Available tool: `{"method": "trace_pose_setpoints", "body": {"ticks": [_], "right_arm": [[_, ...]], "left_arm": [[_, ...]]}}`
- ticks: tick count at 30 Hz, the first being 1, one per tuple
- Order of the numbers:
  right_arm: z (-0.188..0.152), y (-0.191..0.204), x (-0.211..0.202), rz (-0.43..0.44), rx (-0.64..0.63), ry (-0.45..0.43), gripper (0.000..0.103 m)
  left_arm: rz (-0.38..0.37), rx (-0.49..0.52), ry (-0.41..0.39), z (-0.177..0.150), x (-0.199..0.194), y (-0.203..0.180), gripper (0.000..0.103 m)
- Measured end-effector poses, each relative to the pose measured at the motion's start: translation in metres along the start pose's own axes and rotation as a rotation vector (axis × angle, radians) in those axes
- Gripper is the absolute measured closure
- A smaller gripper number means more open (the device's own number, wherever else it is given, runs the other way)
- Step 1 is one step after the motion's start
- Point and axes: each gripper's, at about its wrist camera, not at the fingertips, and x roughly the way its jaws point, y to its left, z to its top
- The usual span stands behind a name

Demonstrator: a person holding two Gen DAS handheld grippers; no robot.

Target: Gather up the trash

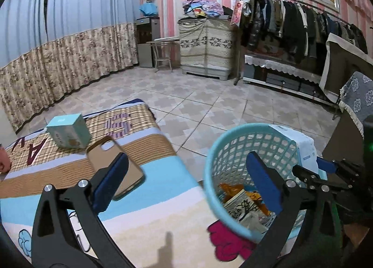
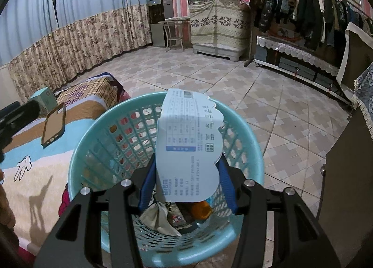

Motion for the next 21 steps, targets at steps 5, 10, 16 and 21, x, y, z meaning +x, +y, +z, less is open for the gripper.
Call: {"method": "trace_pose_setpoints", "body": {"ticks": [5, 10, 16, 21], "right_arm": [[0.002, 0.007, 0.004, -0.024, 0.001, -0.027, 0.044], [0.002, 0.007, -0.002, -0.074, 0.007, -0.095, 0.012], [-0.002, 0.009, -0.002, -0.088, 0.012, -0.095, 0.008], [-0.003, 0.020, -0.015, -0.092, 0.000, -0.123, 0.005]], "left_arm": [[0.031, -0.004, -0.015, -0.006, -0.010, 0.013, 0.006], [0.045, -0.005, -0.024, -0.012, -0.018, 0.020, 0.006], [0.046, -0.022, -0.027, -0.018, -0.027, 0.029, 0.006], [0.041, -0.051, -0.039, -0.027, -0.046, 0.043, 0.005]]}}
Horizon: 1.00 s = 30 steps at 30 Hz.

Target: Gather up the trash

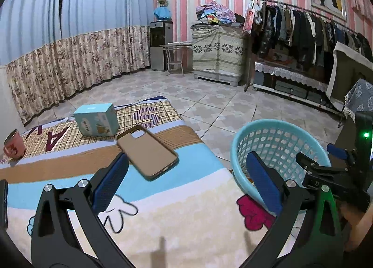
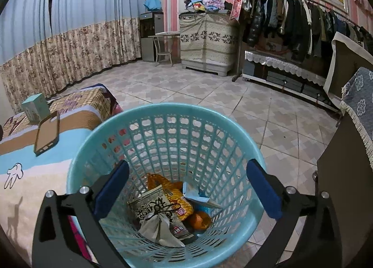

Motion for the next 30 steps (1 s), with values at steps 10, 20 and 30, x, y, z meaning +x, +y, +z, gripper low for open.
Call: {"method": "trace_pose_setpoints", "body": {"ticks": [10, 20, 30], "right_arm": [[-0.003, 0.035, -0.050, 0.037, -0.022, -0.053, 0.005], [-0.014, 0.089, -0.116, 0.147, -0.022, -0.094, 0.005], [-0.045, 0.156, -0.171, 0.220, -0.104, -0.136, 0.005]], "left_arm": [[0.050, -0.029, -0.057, -0.015, -0.058, 0.038, 0.005], [0.171, -0.046, -0.096, -0.044, -0.126, 0.090, 0.005], [0.248, -0.091, -0.092, -0.080, -0.175, 0.131, 0.005]]}}
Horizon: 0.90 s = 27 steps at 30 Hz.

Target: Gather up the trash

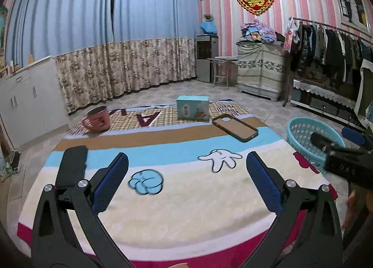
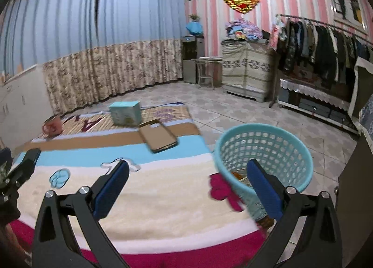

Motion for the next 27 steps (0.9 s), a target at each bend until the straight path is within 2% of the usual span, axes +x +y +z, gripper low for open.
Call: {"method": "trace_pose_setpoints", "body": {"ticks": [9, 19, 23, 27], "right_arm": [[-0.021, 0.034, -0.016, 0.022, -0.076, -0.003, 0.005], [-0.025, 0.046, -0.035, 0.029, -0.119, -0.040, 0.005], [-0.025, 0.049, -0.037, 0.024, -0.138, -0.058, 0.005], [-0.025, 0.050, -0.038, 0.020, -0.138, -0.060, 0.005]], "left_arm": [[0.062, 0.001, -0.008, -0.021, -0.023, 0.016, 0.005], [0.054, -0.157, 0.008, -0.026, -0.026, 0.046, 0.005], [0.113, -0.116, -0.034, -0.022, -0.024, 0.047, 0.005], [0.123, -0.133, -0.026, -0.020, -0.018, 0.055, 0.005]]}}
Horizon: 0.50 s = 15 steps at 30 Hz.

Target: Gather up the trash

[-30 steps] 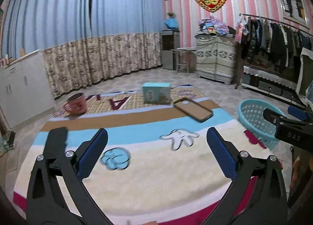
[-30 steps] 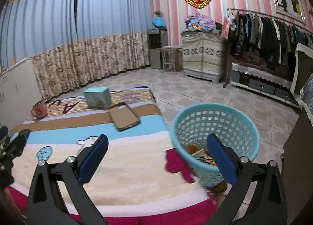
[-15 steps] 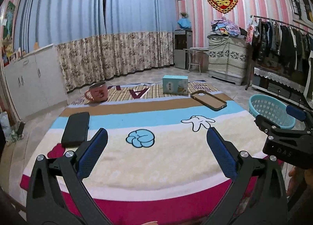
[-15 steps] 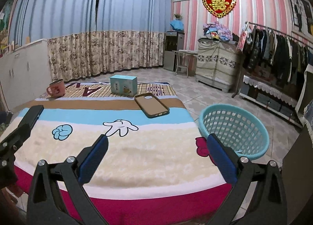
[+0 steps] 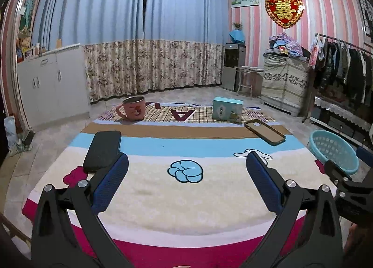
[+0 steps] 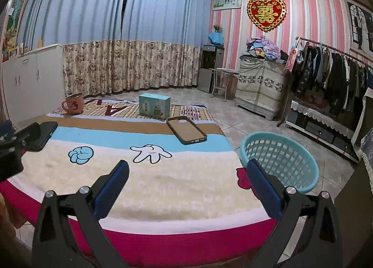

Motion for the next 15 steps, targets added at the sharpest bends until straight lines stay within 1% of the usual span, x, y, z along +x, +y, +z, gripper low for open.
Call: {"method": "trace_pose_setpoints", "body": {"ticks": [2, 9, 15], "right_arm": [[-0.001, -0.001, 0.001, 0.004, 0.005, -0.001, 0.005], [-0.002, -0.006, 0.006, 0.022, 0.035, 0.007, 0.005], [-0.003, -0.005, 0.007, 0.036, 0.035, 0.007, 0.005]], "left_arm": [[0.003, -0.005, 0.002, 0.000, 0.002, 0.003, 0.005], [0.015, 0.029, -0.011, 0.000, -0.001, -0.003, 0.005], [0.019, 0.050, -0.016, 0.001, -0.001, -0.007, 0.005]]}}
